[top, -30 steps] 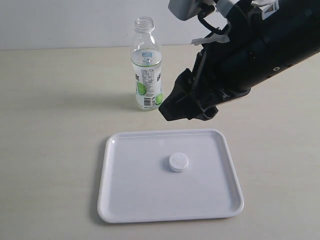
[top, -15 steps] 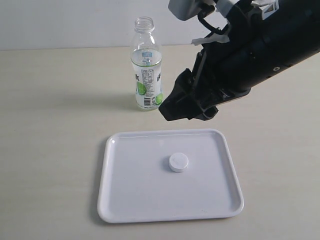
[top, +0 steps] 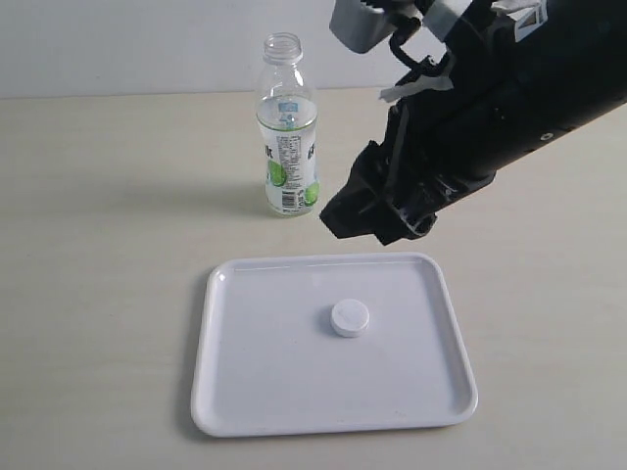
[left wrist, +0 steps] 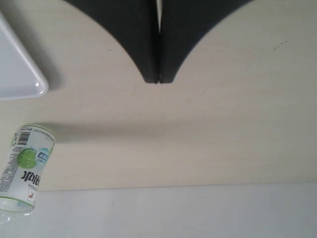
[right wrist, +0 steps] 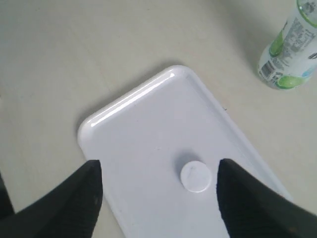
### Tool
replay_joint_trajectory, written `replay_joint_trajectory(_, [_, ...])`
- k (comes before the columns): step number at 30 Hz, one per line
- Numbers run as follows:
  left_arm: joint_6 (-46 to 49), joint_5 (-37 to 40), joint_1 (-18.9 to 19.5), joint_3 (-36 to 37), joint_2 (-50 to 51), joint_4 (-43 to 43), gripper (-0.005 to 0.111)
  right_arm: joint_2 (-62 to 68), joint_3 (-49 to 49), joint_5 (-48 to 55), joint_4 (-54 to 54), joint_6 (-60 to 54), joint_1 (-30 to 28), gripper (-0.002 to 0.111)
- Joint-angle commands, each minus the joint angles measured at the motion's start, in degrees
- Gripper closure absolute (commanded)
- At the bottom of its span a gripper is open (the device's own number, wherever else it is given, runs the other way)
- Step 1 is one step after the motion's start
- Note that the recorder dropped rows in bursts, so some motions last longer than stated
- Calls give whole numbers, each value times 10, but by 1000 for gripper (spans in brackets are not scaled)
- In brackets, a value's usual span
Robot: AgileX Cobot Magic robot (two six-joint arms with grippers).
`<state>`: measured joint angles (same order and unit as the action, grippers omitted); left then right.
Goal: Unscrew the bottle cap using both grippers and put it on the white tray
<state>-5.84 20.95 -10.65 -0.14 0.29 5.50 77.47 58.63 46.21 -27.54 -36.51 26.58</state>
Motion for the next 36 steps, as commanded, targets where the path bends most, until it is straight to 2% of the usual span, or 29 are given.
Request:
replay_joint_trajectory(1, [-1, -7, 1, 1, -3, -8, 107, -3, 0, -72, -11, -23, 1, 45])
replay_joint_trajectory(5, [-1, -7, 1, 1, -3, -8, 107, -3, 0, -111, -27, -13, 1, 45])
replay_joint_trajectory(8, [-1, -7, 1, 1, -3, -8, 107, -34, -25, -248, -50, 71, 1, 45])
replay_joint_trajectory(11, [-1, -7, 1, 1, -3, -8, 107, -84, -76, -385, -45, 53, -11, 45])
replay_joint_trajectory(12, [-1, -7, 1, 1, -3, -8, 107, -103, -92, -403, -45, 47, -23, 45])
replay_joint_trajectory(15, [-1, -7, 1, 1, -3, -8, 107, -168, -141, -407, -44, 47, -100, 45])
replay_joint_trajectory(24, [-1, -7, 1, 1, -3, -8, 107, -365, -249, -409, -44, 51, -280, 45])
replay_joint_trajectory(27, [-1, -7, 1, 1, -3, -8, 107, -417, -267, -407, -44, 51, -308, 45])
replay_joint_trajectory(32, [-1, -7, 1, 1, -3, -8, 107, -454, -290, -397, -28, 33, -314, 45])
replay_joint_trajectory(36, [-1, -7, 1, 1, -3, -8, 107, -504, -312, -378, -24, 36, -349, 45])
